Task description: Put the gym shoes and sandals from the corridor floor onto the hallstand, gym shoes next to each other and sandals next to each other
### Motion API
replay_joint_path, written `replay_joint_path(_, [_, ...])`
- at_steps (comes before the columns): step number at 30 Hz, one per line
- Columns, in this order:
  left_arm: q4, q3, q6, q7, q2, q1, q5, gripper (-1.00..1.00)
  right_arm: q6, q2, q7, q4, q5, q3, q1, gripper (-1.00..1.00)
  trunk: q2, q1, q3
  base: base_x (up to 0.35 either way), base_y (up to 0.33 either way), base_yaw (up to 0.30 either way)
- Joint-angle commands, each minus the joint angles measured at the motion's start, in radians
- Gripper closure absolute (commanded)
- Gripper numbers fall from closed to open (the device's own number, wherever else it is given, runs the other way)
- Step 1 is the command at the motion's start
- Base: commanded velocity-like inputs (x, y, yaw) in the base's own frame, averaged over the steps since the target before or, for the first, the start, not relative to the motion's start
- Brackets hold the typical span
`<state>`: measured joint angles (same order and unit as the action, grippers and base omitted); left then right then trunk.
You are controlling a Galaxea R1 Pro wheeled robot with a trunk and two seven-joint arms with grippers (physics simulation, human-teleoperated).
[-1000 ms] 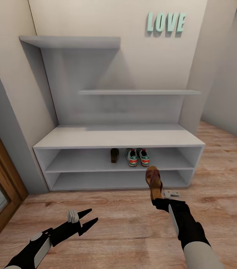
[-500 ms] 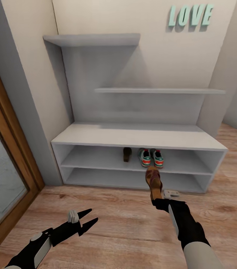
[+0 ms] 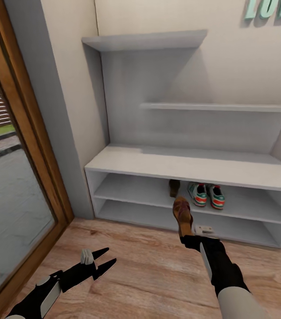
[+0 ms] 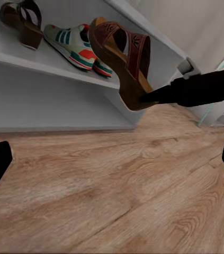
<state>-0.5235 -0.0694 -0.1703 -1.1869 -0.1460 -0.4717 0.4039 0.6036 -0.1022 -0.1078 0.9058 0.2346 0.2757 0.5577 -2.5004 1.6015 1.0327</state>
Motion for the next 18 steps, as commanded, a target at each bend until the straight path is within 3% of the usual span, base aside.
replay_joint_path(1, [0.001,-0.007,-0.009,0.001,-0.001,-0.001,0.007,-1.0,0.005,-0.001,-0.009,0.002,0.006,0.005,0.001,1.0,0.0,0.0,0.001,0.187,0.276,0.044])
replay_joint_path(8, [0.0,-0.007,-0.009,0.001,-0.001,-0.001,0.007,-1.0,0.005,-0.001,-0.01,0.002,0.006,0.006,0.0,1.0,0.0,0.0,0.002,0.098,0.239,0.011])
replay_joint_path(18, [0.001,-0.007,-0.009,0.001,-0.001,-0.001,0.007,-1.0,0.005,0.001,-0.009,0.002,0.006,0.007,0.0,1.0,0.0,0.0,0.002,0.003,0.019,0.0])
